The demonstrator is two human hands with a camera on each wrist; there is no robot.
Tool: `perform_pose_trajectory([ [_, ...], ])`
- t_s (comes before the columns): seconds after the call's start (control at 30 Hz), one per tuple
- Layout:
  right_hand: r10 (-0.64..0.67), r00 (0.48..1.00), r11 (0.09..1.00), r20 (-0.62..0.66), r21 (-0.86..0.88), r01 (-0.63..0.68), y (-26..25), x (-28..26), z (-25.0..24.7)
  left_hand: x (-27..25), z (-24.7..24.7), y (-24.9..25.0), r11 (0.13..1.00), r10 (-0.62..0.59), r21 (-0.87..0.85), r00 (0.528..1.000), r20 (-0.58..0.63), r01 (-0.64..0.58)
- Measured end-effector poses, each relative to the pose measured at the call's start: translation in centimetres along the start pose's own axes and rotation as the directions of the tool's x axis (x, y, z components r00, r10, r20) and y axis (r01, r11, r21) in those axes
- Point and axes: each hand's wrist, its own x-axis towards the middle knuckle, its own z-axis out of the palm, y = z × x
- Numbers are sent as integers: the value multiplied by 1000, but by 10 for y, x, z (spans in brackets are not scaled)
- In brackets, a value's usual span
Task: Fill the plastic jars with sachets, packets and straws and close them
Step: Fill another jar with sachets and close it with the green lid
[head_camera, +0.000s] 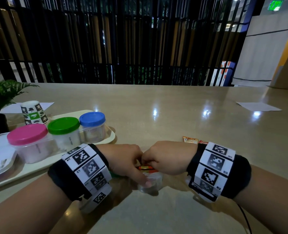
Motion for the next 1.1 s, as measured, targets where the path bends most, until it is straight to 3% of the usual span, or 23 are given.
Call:
perform_pose_trajectory([
  [0.2,17,997,1000,80,18,-19,-2,1,1,1,-1,0,1000,-9,21,1000,14,8],
  [0.57,30,1000,991,7,133,-31,2,2,4,4,-1,-1,998,-6,-66,1000,-8,6],
  [0.9,26,978,983,-205,182,12,7,-6,5,3,-1,-6,990,34,-137,999,40,-28],
  [1.0,41,976,940,-213,339,35,15,-11,-6,3,-1,-5,997,3,-71,999,49,1],
  [1.1,111,966,817,-234,575,45,34,-15,-19,4,-3,-4,998,-59,2,997,42,59],
])
